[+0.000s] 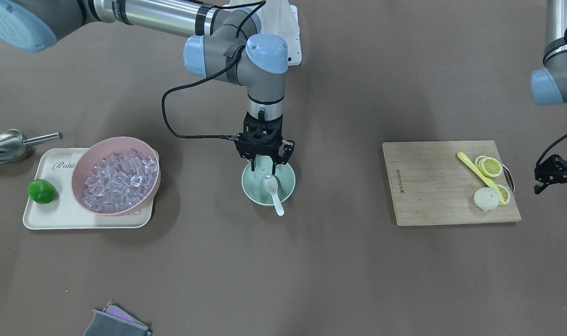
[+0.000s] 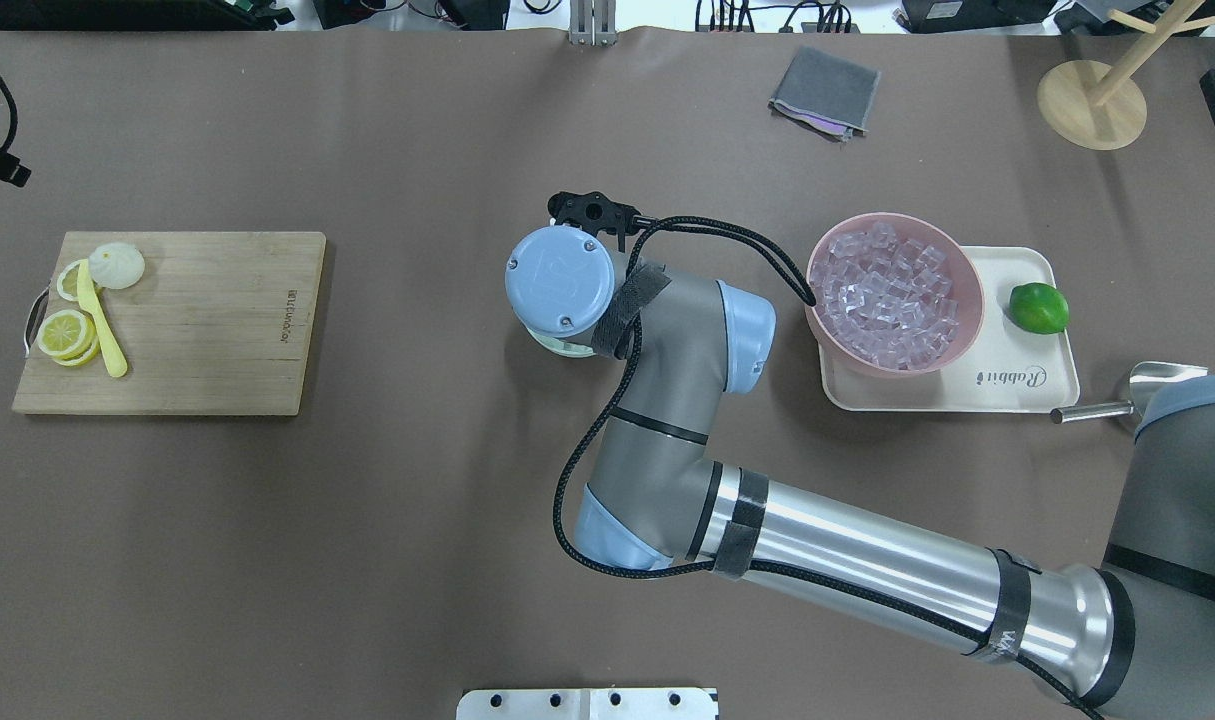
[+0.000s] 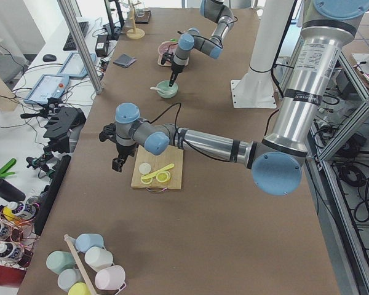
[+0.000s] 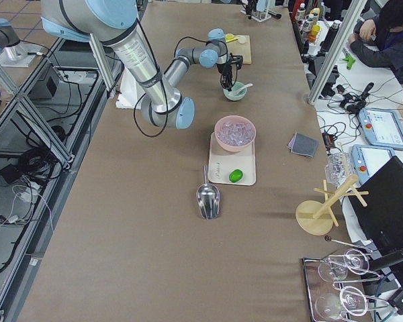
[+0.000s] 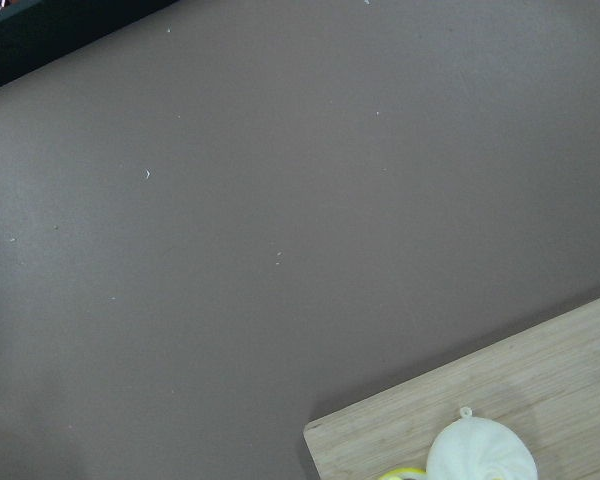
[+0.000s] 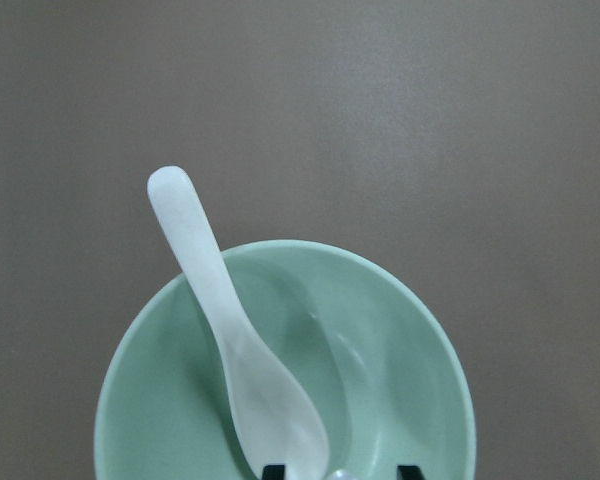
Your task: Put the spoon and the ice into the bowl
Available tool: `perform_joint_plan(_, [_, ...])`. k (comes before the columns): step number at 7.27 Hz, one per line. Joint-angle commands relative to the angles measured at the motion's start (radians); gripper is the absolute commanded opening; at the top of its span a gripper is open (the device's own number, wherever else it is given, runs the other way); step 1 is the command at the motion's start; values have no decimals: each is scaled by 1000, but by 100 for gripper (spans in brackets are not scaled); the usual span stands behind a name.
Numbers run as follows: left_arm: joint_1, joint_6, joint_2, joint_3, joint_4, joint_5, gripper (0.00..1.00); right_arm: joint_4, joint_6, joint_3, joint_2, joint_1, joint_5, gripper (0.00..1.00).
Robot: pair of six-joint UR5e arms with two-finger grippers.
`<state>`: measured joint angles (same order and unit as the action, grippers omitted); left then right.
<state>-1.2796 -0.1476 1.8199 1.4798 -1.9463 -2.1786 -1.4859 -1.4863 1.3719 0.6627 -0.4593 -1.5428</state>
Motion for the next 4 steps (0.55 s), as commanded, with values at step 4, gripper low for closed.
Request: perform_joint_plan(4, [-73, 2, -80, 43, 50, -108, 99, 12, 35, 18, 9, -63, -26, 100])
